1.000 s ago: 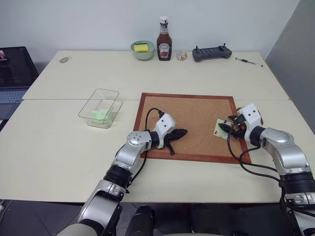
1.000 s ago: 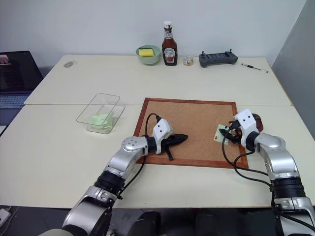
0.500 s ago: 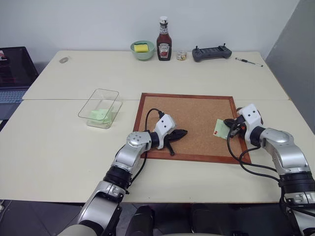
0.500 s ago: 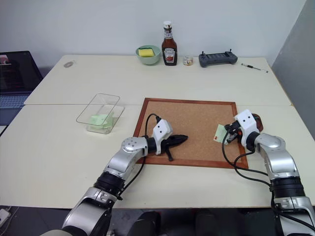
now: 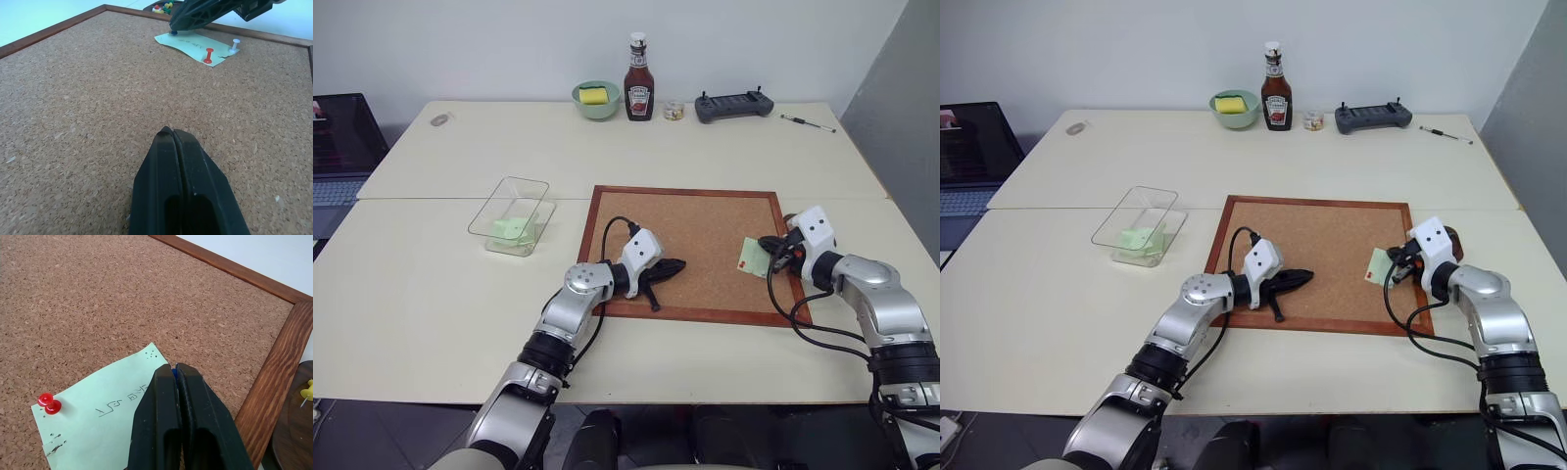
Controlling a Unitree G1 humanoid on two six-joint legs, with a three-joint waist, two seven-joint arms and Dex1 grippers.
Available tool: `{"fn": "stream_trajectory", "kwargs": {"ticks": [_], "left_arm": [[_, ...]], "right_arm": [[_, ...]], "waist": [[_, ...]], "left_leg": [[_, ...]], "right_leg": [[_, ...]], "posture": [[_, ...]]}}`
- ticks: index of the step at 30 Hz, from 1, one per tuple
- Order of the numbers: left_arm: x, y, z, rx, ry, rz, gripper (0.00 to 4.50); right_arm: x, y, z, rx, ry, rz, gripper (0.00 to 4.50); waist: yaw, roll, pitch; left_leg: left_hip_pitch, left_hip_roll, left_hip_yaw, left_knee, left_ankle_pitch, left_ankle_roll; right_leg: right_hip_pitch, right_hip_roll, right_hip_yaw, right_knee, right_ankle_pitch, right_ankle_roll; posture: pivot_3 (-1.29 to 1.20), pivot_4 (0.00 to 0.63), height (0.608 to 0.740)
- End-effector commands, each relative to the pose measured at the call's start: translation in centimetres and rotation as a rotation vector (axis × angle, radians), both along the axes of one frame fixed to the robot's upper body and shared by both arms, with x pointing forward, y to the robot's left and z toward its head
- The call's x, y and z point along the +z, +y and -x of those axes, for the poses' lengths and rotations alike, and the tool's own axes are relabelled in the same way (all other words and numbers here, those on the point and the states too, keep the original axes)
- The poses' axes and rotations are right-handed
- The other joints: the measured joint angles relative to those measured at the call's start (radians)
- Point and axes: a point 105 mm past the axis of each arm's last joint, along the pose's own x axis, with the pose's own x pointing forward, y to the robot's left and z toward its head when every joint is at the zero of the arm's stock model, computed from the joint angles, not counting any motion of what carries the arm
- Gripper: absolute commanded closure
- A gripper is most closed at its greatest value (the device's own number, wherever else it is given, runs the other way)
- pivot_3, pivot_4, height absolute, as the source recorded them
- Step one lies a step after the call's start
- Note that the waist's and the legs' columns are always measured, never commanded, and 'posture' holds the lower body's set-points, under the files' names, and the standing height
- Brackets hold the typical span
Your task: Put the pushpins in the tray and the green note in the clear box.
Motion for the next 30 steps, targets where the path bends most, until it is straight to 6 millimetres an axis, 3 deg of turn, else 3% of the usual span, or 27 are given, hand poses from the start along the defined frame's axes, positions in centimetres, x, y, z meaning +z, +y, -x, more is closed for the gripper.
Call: {"fn": "stream_trajectory", "kwargs": {"ticks": [1,16,21,25,30], "left_arm": [[-1.6,-0.2,0.9,-0.028,0.047,-0.033,4.5],[-1.8,0.0,0.9,-0.032,0.048,-0.043,4.5],[-1.8,0.0,0.9,-0.03,0.047,-0.042,4.5],[-1.8,-0.1,1.0,-0.037,0.044,-0.046,4.5],[-1.8,-0.2,1.1,-0.044,0.042,-0.049,4.5]], "right_arm": [[3.5,1.1,-0.3,0.045,-0.116,-0.027,4.49],[5.4,0.0,-0.1,0.003,-0.165,-0.028,4.49],[5.5,-3.0,0.3,-0.085,-0.202,0.065,4.49],[4.1,-6.8,0.2,-0.211,-0.198,0.245,4.49],[3.8,-8.1,-0.2,-0.266,-0.214,0.346,4.49]], "waist": [[-0.001,0.0,0.0],[-0.002,0.0,0.0],[0.001,0.0,0.0],[0.001,0.001,0.0],[-0.003,0.003,-0.002]], "left_leg": [[0.0,0.0,0.0,0.0,0.0,0.0],[0.0,0.0,0.0,0.0,0.0,0.0],[0.0,0.0,0.0,0.0,0.0,0.0],[0.0,0.0,0.0,0.0,0.0,0.0],[0.001,0.0,0.001,0.0,0.0,0.0]], "right_leg": [[0.0,0.0,0.0,0.0,0.0,0.0],[0.0,0.0,0.0,0.0,0.0,0.0],[0.0,0.0,0.0,0.0,0.0,0.0],[0.0,0.0,0.0,0.0,0.0,0.0],[0.0,0.0,0.001,0.0,0.0,0.0]], "posture": [[0.0,0.15,0.74],[0.0,0.15,0.74],[0.0,0.15,0.74],[0.0,0.15,0.74],[0.0,0.15,0.74]]}}
